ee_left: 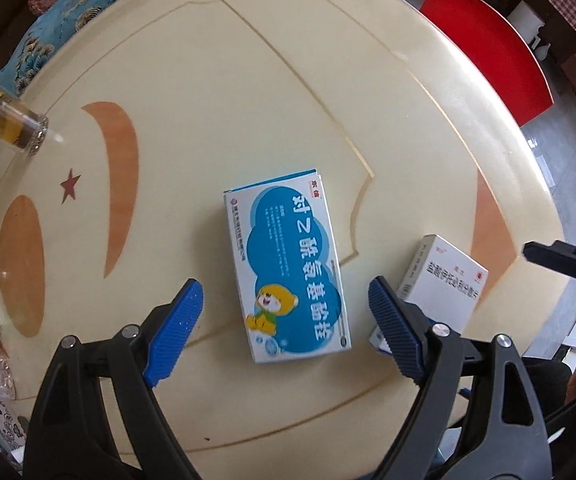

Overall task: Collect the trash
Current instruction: 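Move both open tools back over the table toward the medicine boxes, then grasp the blue bear medicine box with the left tool while the right tool grasps the white medicine box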

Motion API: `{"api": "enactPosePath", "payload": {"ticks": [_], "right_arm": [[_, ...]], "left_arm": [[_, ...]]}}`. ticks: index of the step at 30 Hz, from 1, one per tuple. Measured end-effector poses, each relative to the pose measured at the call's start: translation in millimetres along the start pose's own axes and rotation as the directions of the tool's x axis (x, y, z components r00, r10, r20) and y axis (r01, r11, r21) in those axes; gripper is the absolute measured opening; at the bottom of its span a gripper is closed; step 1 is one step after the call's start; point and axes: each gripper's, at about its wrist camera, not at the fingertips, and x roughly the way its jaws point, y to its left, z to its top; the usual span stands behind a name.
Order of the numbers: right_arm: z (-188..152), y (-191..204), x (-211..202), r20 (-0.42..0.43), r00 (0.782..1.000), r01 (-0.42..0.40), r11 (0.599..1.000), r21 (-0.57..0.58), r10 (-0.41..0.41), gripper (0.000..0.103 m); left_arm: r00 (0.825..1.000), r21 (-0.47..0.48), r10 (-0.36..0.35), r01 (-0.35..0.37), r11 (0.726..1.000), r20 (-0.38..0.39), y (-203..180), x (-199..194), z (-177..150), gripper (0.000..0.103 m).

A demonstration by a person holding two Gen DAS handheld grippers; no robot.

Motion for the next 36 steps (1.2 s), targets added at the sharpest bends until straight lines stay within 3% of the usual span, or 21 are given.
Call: {"api": "enactPosePath", "payload": {"ticks": [15,24,33,36], "right_arm": [[0,2,44,-0.090,0.995,-0.037,0.998,-0.046,0.033,0.090],[-4,10,49,-0.067,0.998,0.013,0.996,-0.084,-0.019,0.090],[-13,23,46,-0.024,0.996,0.082,0.991,-0.105,-0.085,0.085],[-15,23,43,-0.022,0.995,0.097,0.992,-0.079,-0.099,0.084]], "left_arm": [[0.999,0.045,0.012,-0.010,0.999,-0.030,-11,22,6,0.083],[0.999,0.069,0.021,-0.019,0.997,-0.032,-20,30,3,0.083],[0.999,0.053,0.007,-0.005,0.999,-0.038,-22,33,-12,0.063],[0.999,0.054,0.010,-0.008,0.998,-0.037,-24,33,-13,0.063]]}}
